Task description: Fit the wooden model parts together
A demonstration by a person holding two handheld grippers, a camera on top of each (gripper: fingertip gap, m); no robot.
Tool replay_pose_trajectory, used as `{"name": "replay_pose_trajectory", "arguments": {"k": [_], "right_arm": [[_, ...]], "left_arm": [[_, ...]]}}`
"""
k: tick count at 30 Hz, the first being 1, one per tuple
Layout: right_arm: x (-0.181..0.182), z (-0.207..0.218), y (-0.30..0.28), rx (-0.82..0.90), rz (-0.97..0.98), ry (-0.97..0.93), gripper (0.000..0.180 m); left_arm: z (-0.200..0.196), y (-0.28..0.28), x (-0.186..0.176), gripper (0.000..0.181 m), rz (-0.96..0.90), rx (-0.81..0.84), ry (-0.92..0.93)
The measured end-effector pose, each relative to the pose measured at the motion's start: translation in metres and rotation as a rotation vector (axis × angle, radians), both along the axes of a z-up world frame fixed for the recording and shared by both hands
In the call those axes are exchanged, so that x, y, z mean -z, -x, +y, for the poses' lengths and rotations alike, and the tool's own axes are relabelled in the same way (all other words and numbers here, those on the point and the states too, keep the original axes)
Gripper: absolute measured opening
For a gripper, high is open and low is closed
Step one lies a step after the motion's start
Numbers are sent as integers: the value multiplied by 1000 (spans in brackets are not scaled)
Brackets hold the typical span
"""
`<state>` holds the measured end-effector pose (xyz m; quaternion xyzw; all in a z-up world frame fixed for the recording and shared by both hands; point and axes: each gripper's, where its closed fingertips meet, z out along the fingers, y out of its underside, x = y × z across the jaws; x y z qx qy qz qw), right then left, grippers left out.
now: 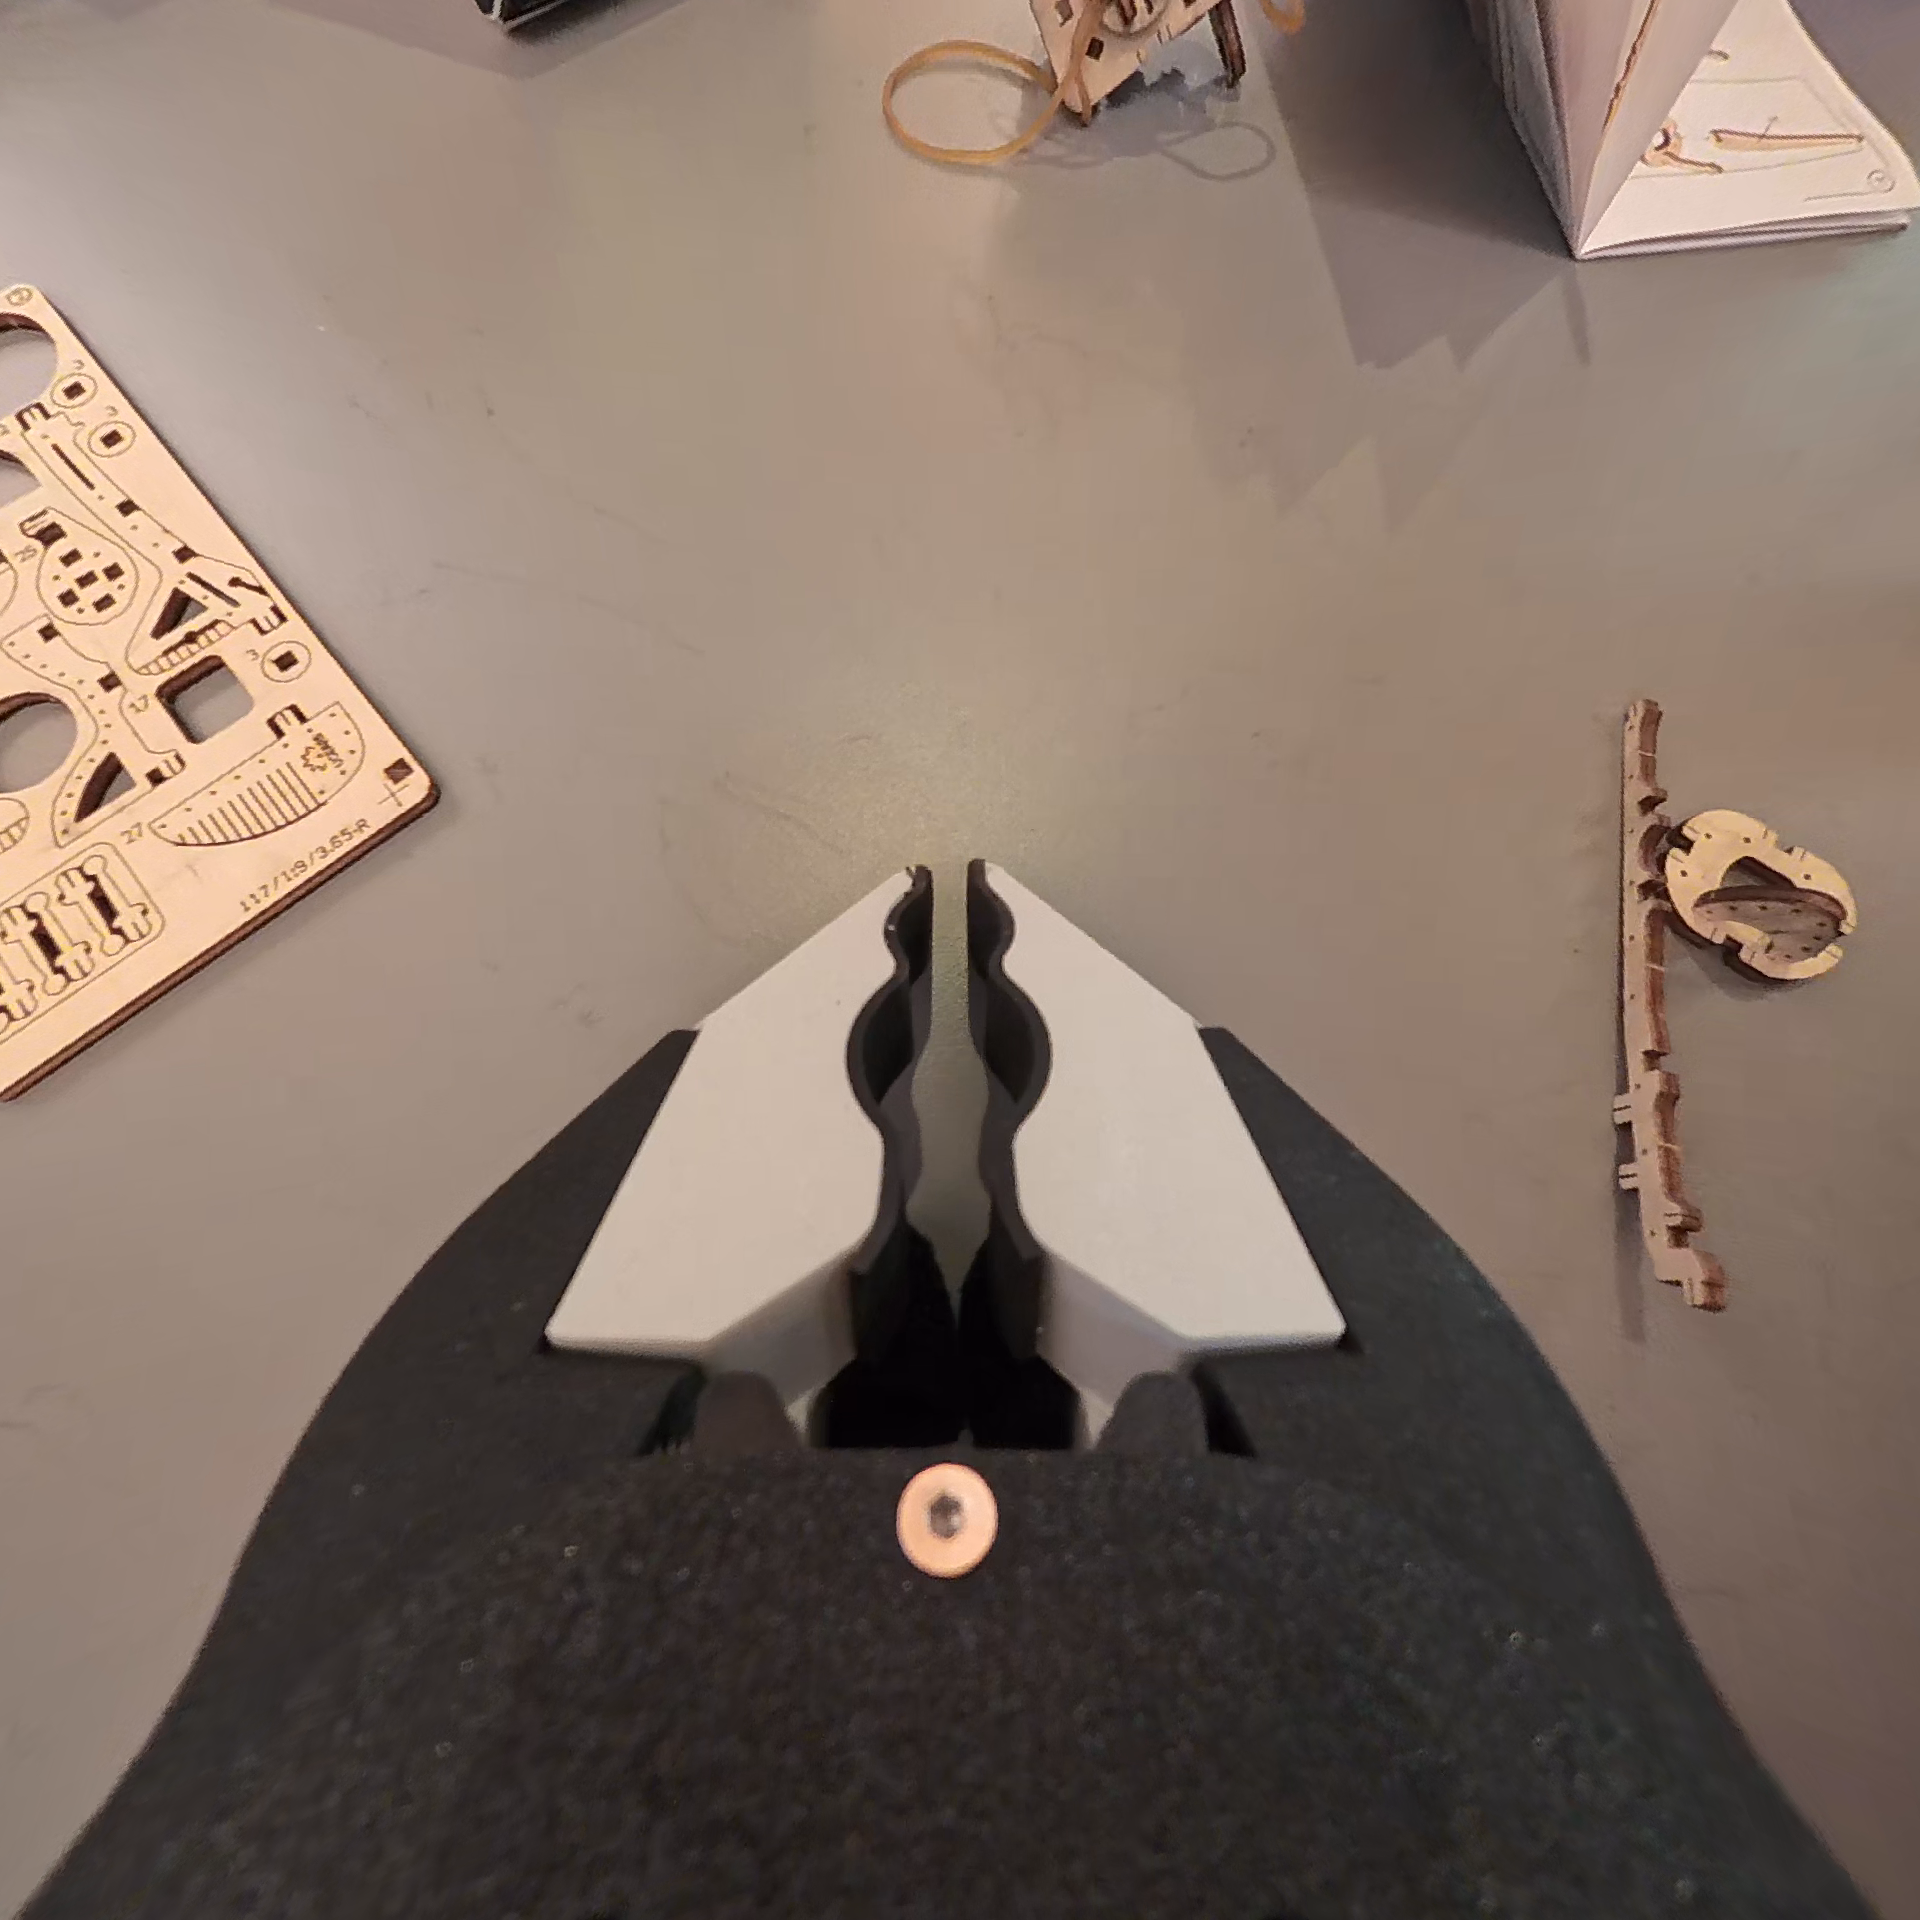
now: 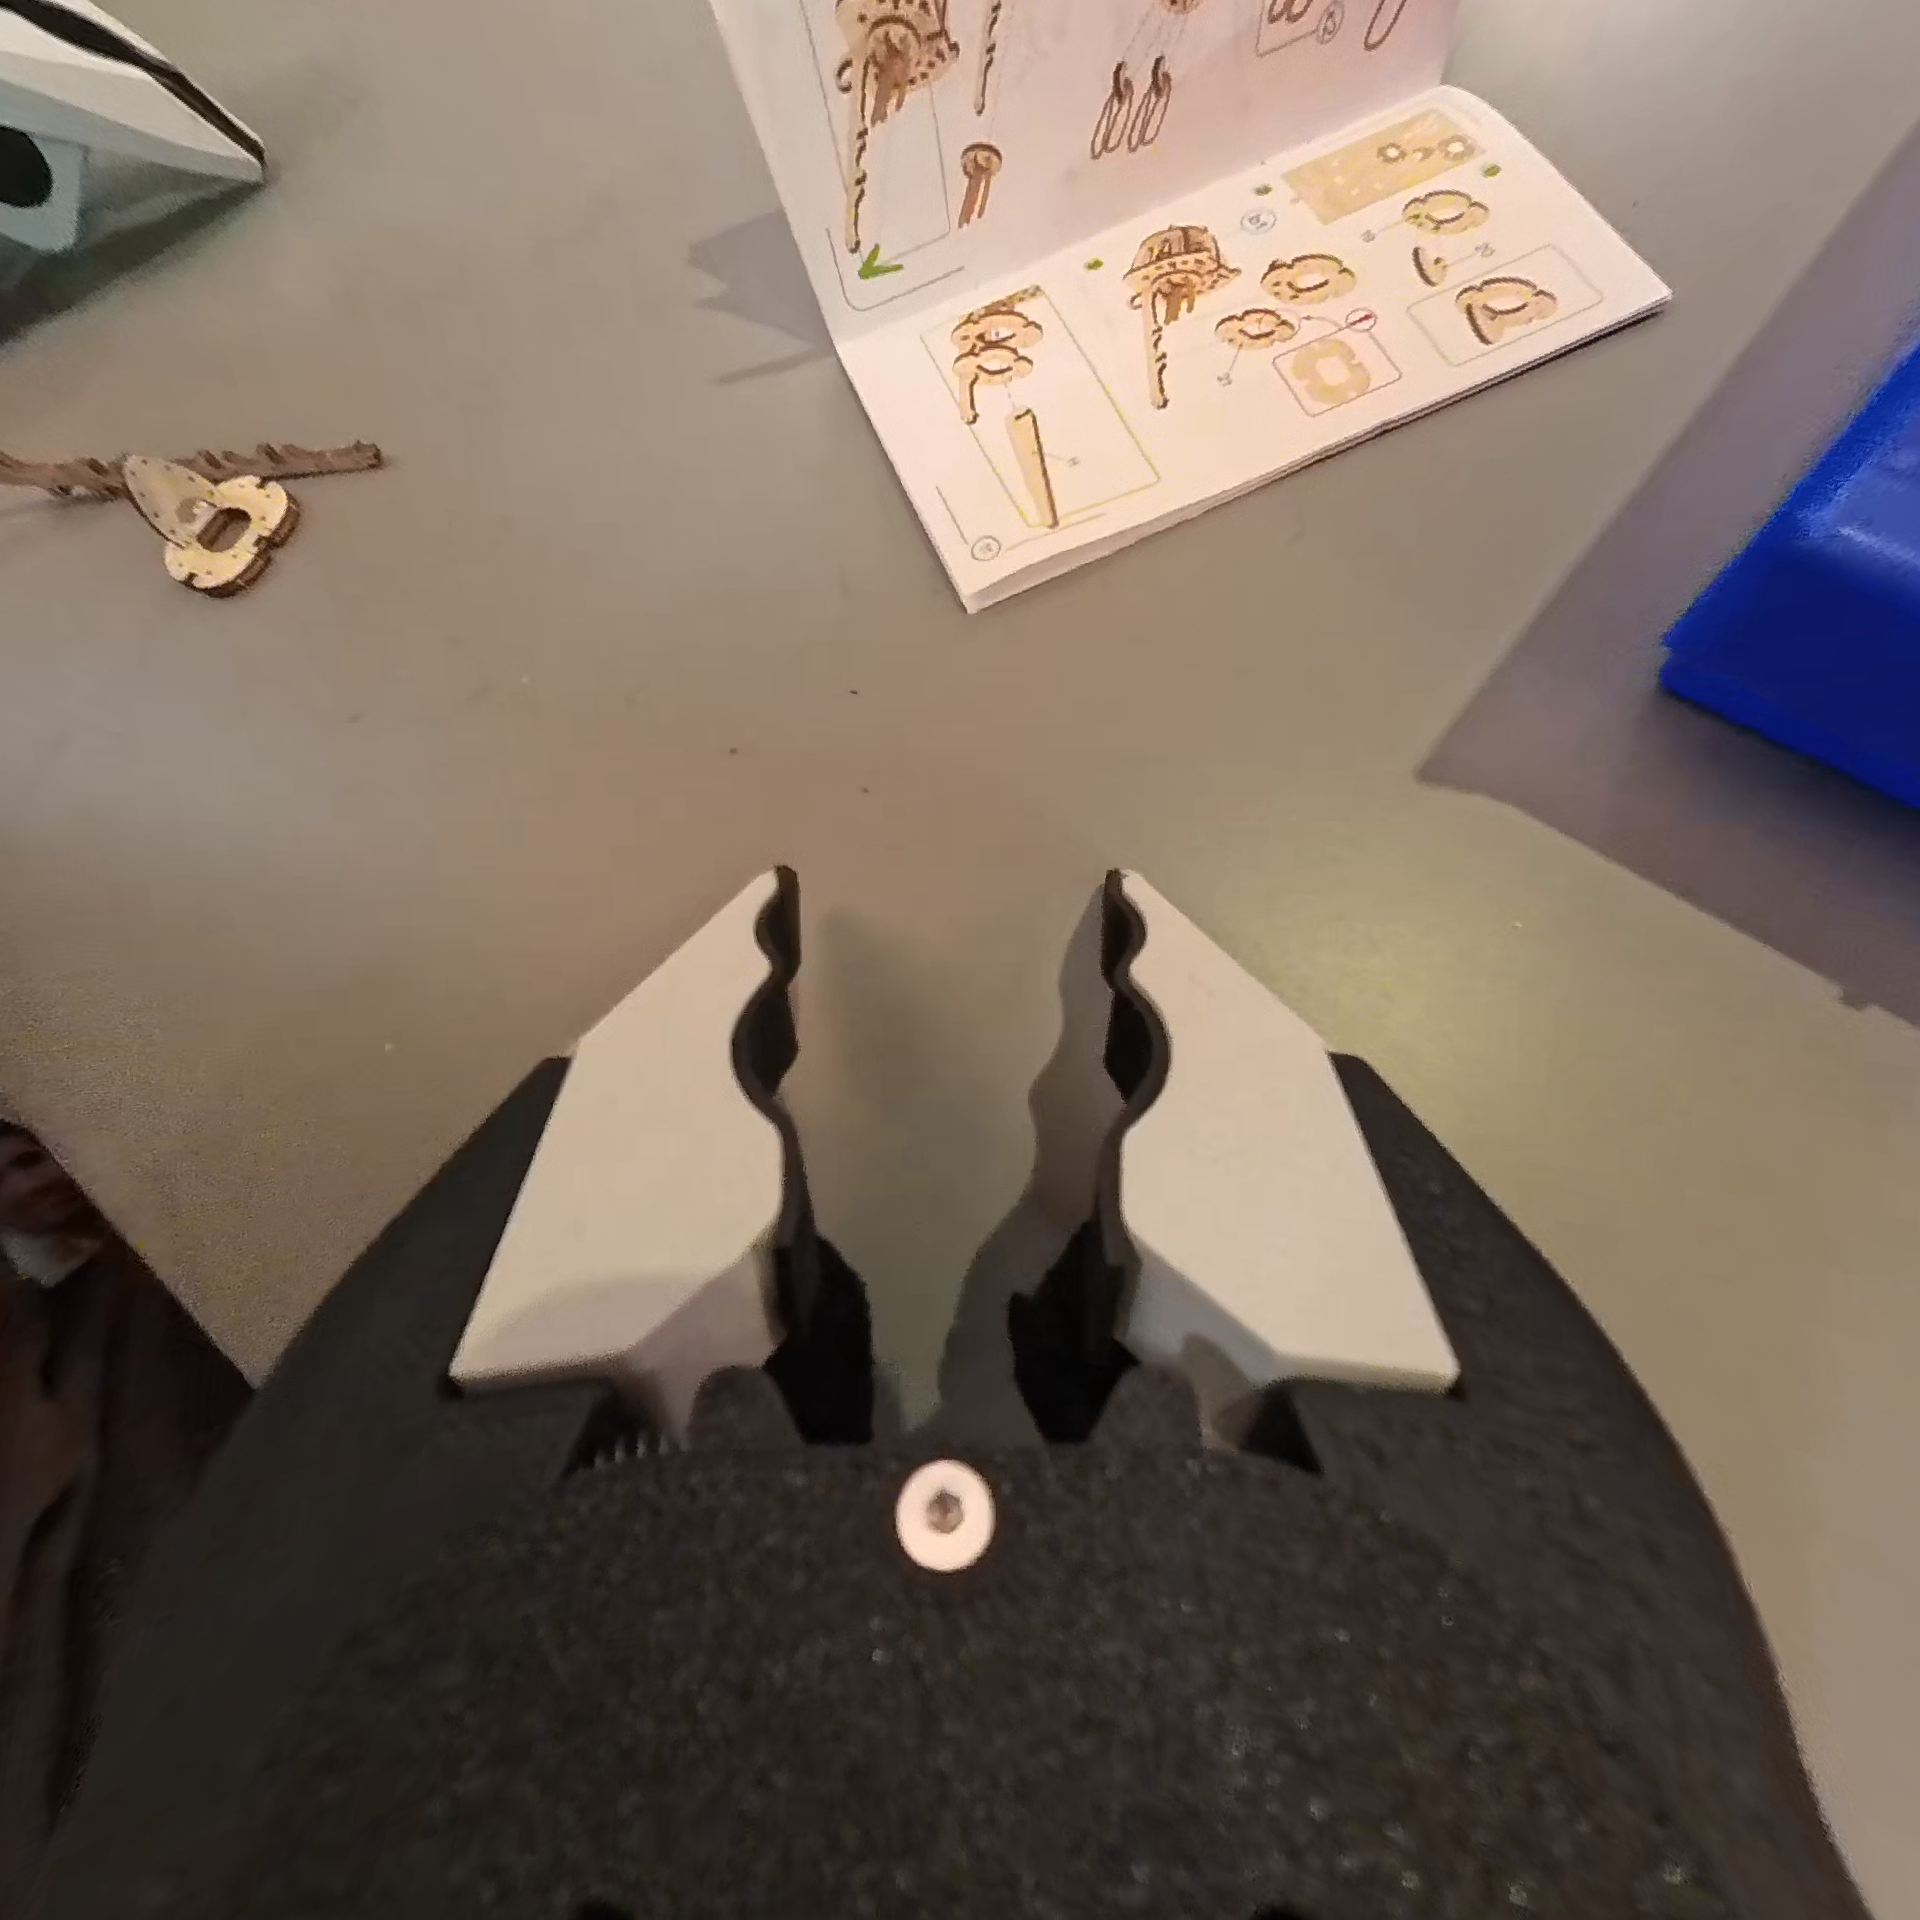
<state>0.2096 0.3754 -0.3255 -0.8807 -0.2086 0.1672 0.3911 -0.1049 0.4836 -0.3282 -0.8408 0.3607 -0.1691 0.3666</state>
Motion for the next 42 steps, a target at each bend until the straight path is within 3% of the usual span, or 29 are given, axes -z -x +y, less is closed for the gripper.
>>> {"name": "replay_pose_trajectory", "arguments": {"k": [9,42], "right_arm": [[4,0,0,-7,-133,-47,58],[4,-2,1,1,-135,-47,62]], "left_arm": [[-2,-3,0,8,3,23,-3],[-8,-6,0,21,21,64,-20]]}}
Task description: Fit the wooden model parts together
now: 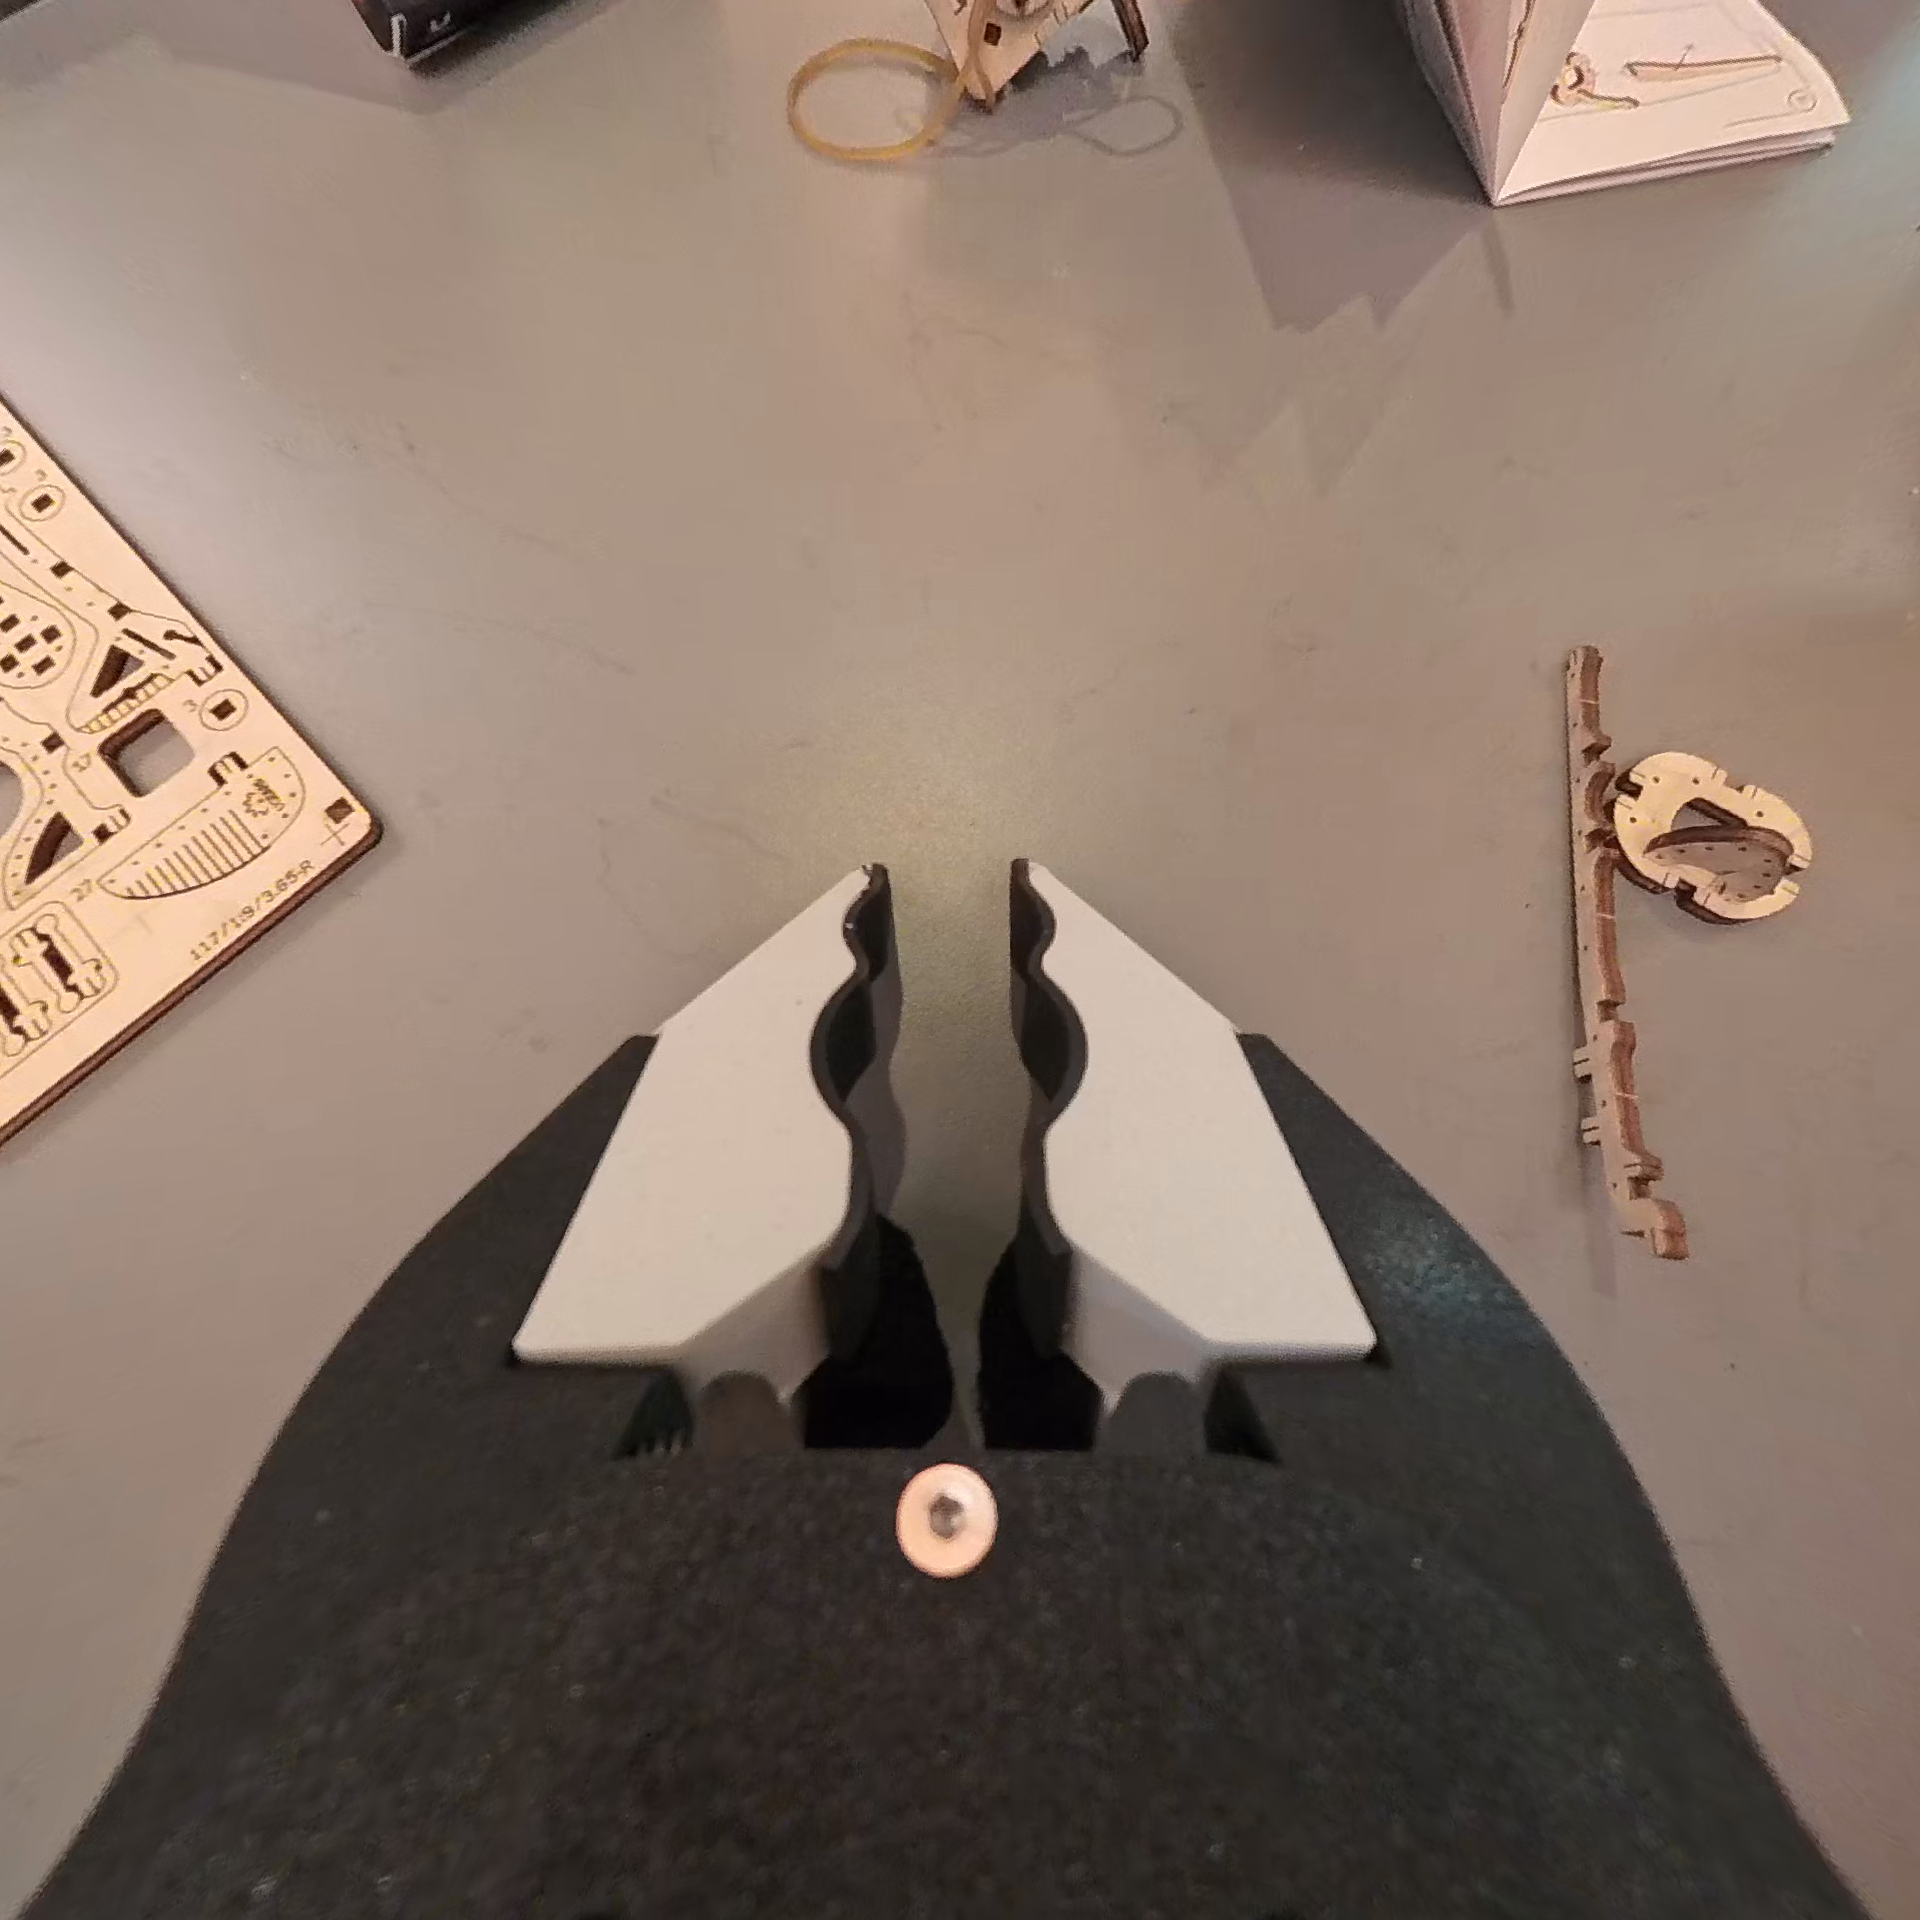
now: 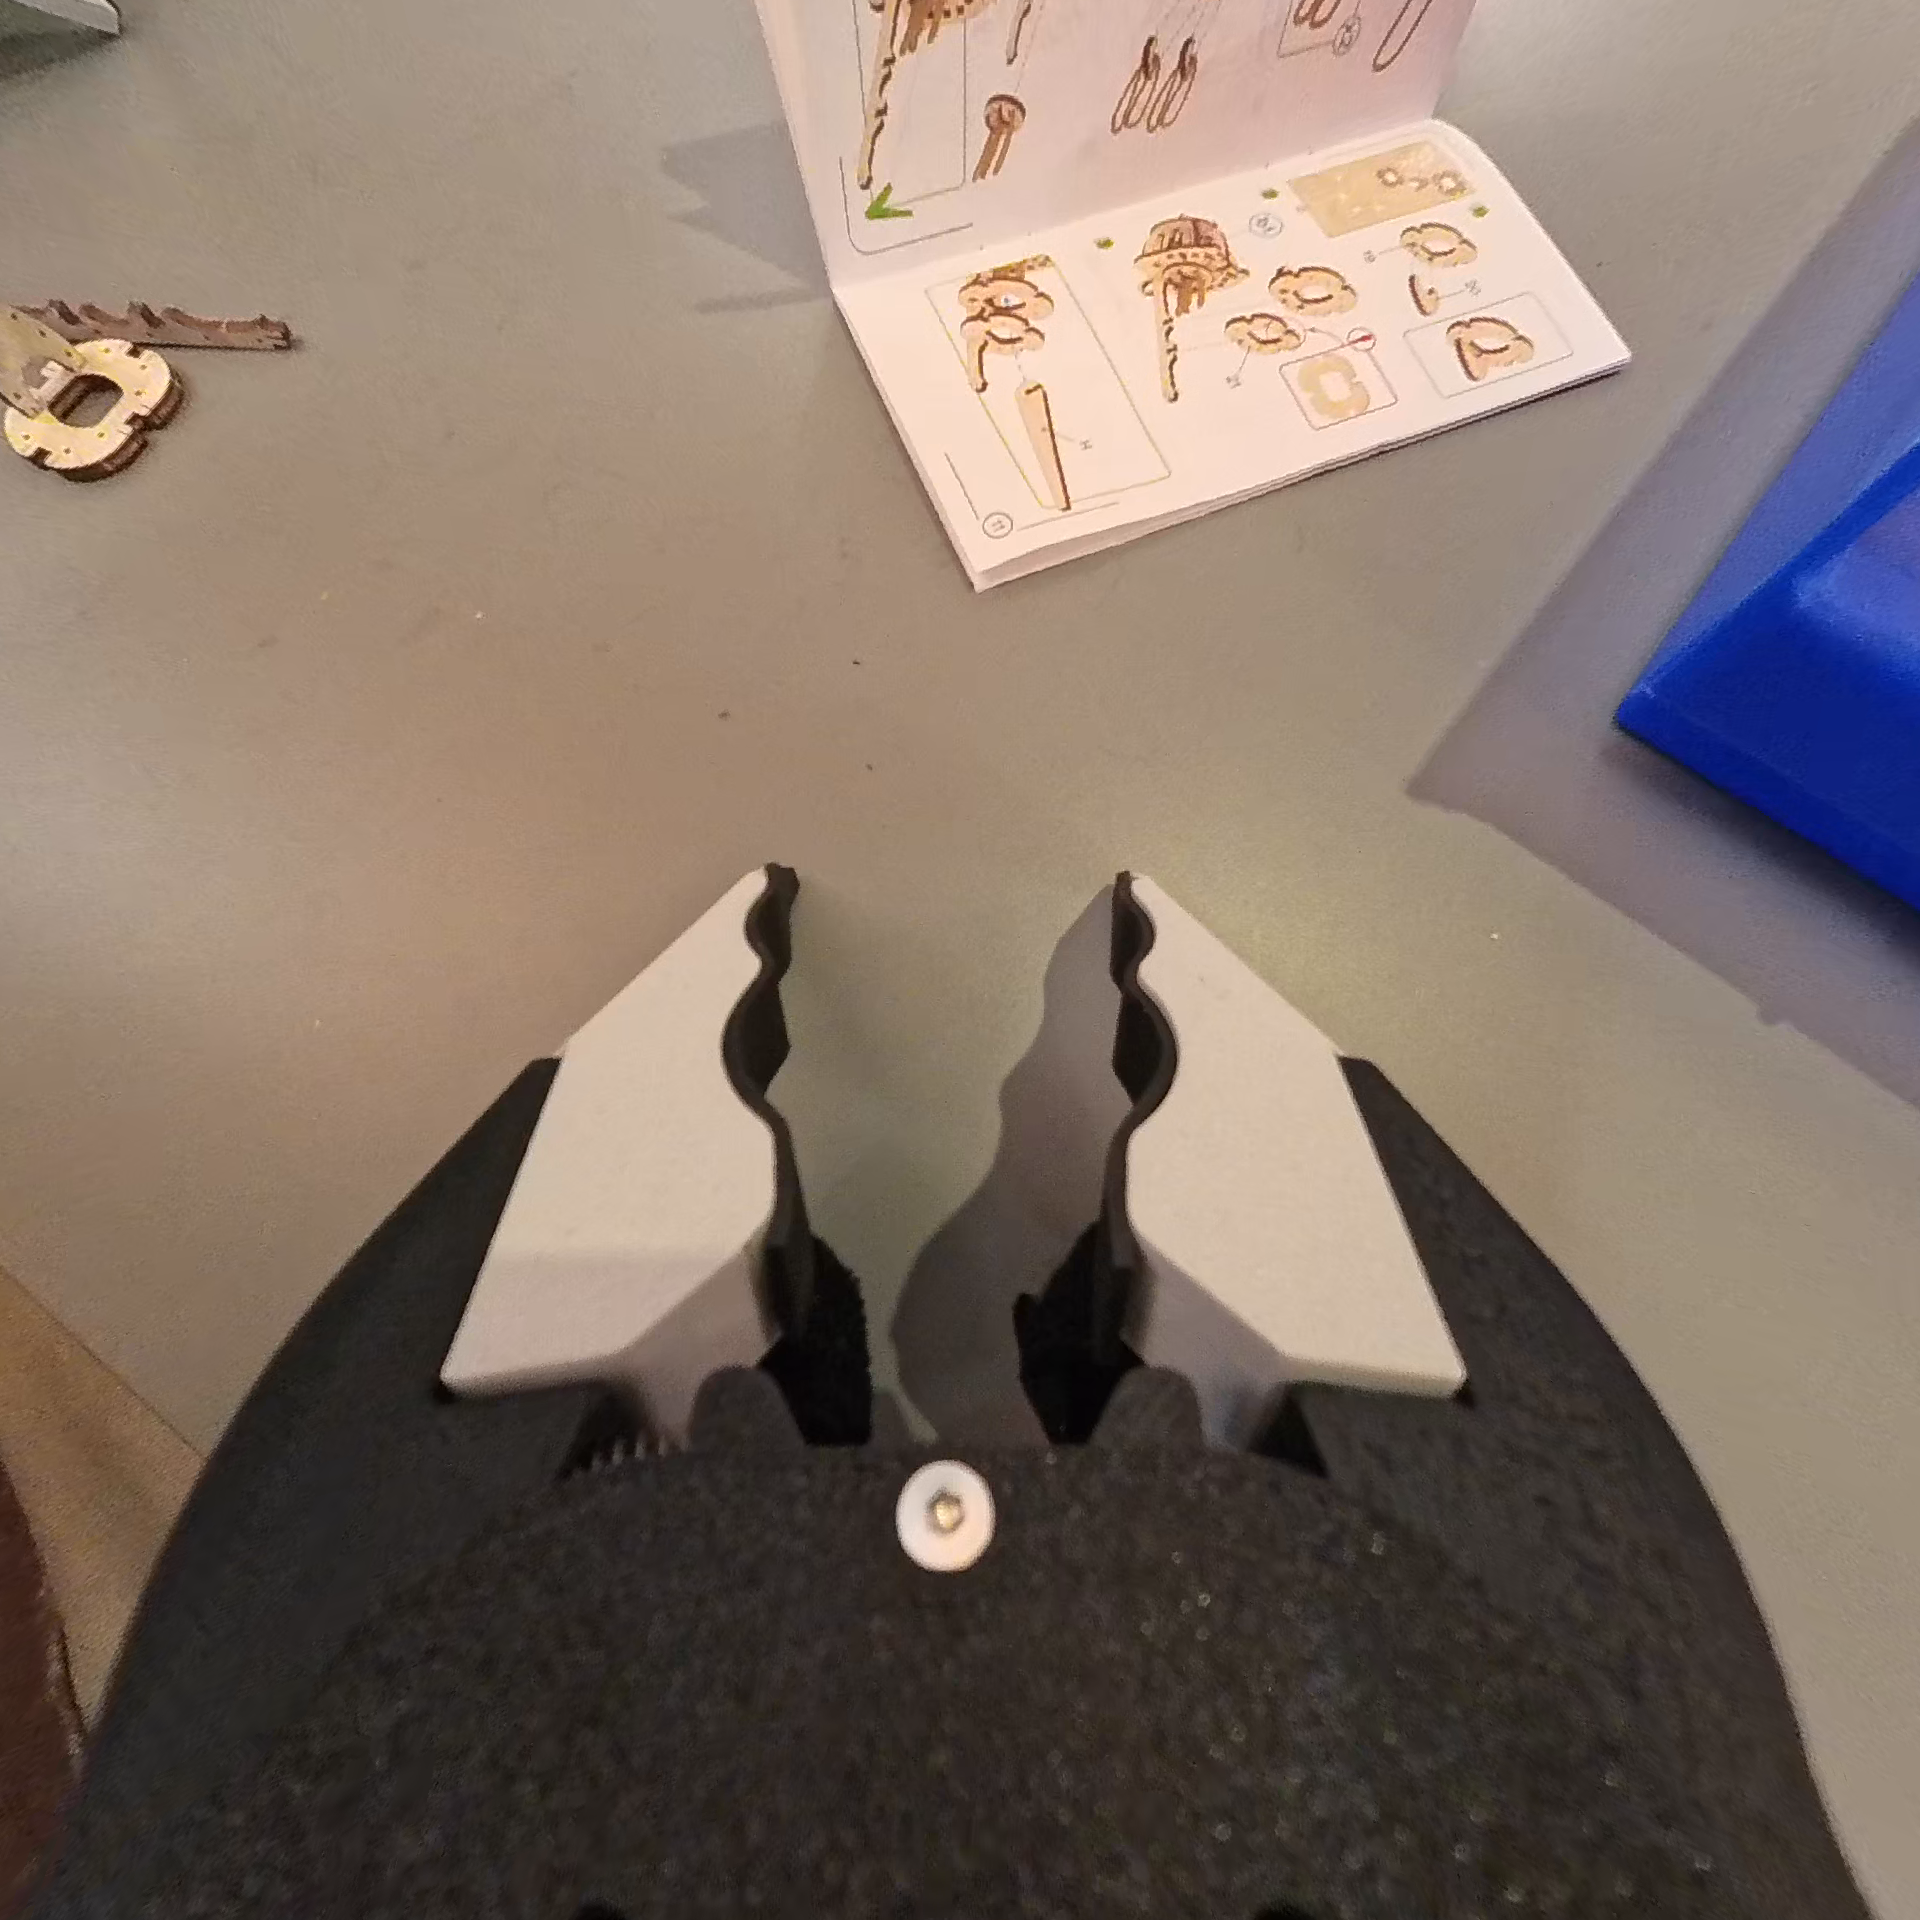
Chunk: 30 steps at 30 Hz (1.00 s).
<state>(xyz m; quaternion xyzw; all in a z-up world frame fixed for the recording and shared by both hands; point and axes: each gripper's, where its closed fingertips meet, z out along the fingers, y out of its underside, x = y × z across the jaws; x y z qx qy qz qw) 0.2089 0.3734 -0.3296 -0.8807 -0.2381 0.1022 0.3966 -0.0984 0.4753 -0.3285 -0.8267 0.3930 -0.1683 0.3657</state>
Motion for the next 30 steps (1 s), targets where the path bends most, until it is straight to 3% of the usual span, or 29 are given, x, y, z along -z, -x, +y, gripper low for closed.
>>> {"name": "replay_pose_trajectory", "arguments": {"k": [5,30], "right_arm": [[0,1,-1,15,-1,3,69],[0,0,-1,16,-1,2,70]], "left_arm": [[0,0,0,21,0,0,0],[0,0,0,21,0,0,0]]}}
